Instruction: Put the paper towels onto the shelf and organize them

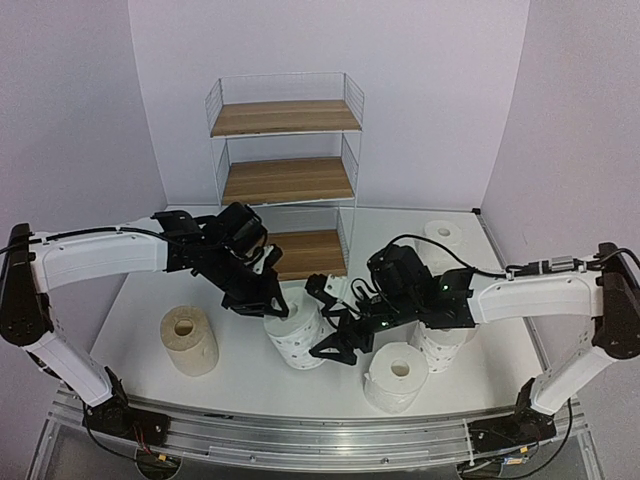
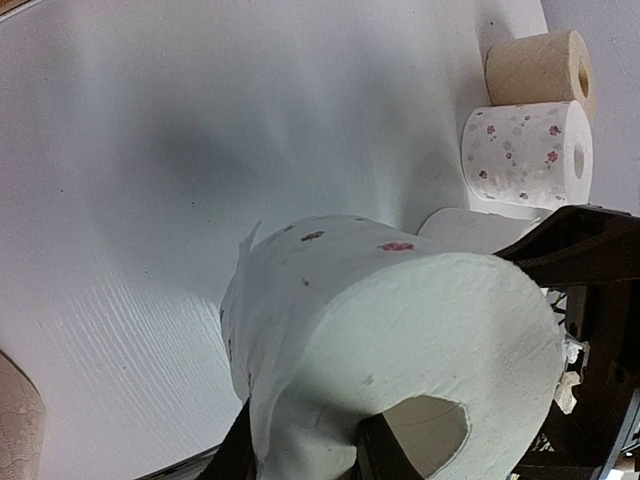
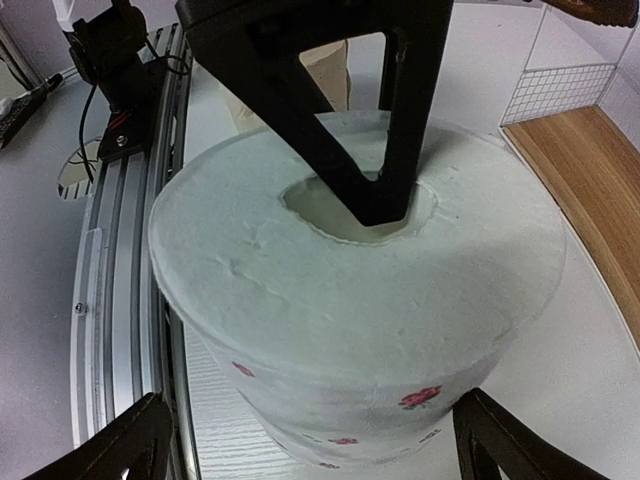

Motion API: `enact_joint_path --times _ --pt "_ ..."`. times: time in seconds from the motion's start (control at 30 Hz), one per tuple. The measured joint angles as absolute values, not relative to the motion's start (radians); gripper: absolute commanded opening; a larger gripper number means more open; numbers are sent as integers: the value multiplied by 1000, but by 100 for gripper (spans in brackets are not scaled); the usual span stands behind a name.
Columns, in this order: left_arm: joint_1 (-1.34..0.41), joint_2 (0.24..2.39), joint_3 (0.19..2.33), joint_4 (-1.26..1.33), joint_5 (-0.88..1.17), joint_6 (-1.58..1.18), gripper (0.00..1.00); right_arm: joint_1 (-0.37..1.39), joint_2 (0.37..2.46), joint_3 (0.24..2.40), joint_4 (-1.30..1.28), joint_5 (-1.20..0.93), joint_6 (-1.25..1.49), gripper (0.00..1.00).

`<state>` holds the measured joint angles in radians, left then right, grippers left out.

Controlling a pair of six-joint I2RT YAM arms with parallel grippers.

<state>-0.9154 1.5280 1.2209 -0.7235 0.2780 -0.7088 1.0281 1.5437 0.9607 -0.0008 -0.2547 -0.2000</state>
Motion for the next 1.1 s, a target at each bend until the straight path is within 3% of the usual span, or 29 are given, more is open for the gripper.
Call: enact_joint_path --times 0.37,0.5,0.7,0.83,0.87,1.1 --pt "-909 1538 1221 -717 301 -673 0 1048 1594 960 119 -143 -170 94" --pt "-907 1538 1221 -715 300 -656 0 1050 1600 955 141 -136 -167 89" --pt "-902 1544 1221 -716 303 -640 2 1048 1615 953 161 -169 -157 69" --pt "-896 1561 1226 -725 303 -616 9 1048 1629 952 169 -164 -133 35" --pt "-895 1566 1229 -729 302 -610 10 1048 1632 950 173 -160 -120 31" --pt "-895 1593 1282 -775 255 -602 42 1048 1635 917 245 -129 -63 13"
